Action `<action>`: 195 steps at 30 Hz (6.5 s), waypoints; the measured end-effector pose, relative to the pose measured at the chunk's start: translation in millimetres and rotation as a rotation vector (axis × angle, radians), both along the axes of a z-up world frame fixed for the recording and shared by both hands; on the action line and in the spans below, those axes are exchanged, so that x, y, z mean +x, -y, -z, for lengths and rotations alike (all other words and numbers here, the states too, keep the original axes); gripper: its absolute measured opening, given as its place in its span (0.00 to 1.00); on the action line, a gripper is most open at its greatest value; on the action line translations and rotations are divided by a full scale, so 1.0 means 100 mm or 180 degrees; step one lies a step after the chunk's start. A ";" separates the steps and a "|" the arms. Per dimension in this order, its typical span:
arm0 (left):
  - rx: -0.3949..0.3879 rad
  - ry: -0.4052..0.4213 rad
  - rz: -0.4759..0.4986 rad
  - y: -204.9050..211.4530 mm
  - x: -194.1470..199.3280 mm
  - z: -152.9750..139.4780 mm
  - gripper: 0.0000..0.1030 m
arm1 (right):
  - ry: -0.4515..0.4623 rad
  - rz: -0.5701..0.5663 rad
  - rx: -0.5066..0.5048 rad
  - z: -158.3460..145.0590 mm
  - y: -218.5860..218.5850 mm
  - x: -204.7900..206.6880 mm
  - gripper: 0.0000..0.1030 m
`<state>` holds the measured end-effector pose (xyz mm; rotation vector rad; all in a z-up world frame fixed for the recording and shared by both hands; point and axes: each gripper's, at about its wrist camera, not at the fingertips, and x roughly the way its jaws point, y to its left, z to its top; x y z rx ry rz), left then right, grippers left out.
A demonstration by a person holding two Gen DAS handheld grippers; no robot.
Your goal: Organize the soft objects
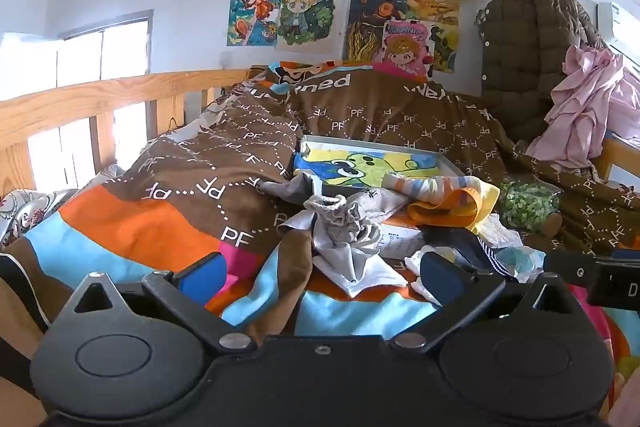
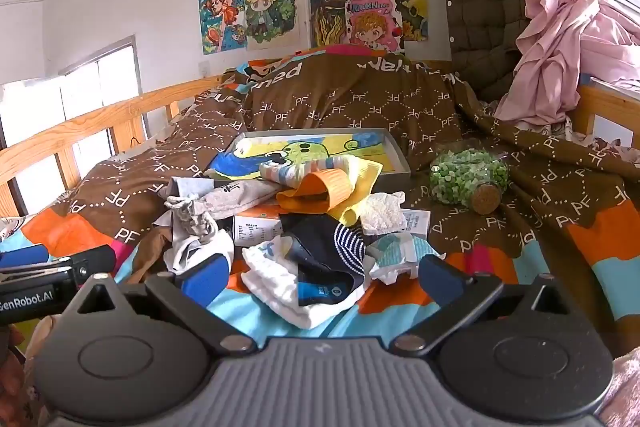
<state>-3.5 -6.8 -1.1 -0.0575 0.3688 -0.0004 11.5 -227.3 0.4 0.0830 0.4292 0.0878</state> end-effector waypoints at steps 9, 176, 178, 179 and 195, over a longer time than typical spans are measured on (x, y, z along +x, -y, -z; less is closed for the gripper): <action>-0.0014 0.0003 0.0003 -0.01 0.00 0.01 0.99 | -0.0004 -0.0001 0.0001 0.00 0.00 0.00 1.00; -0.0085 -0.0934 0.0667 0.05 1.52 0.55 0.48 | -0.0893 -0.1048 0.0127 0.40 0.26 1.78 0.77; -0.0143 -0.0948 0.0652 0.04 1.50 0.55 0.39 | -0.0883 -0.1035 0.0116 0.40 0.26 1.78 0.73; -0.0150 -0.0950 0.0638 0.05 1.50 0.54 0.34 | -0.0894 -0.1026 0.0112 0.40 0.26 1.78 0.70; -0.0490 -0.1024 0.0735 0.27 1.34 0.47 0.10 | -0.1235 -0.0830 0.0407 0.49 0.41 1.87 0.10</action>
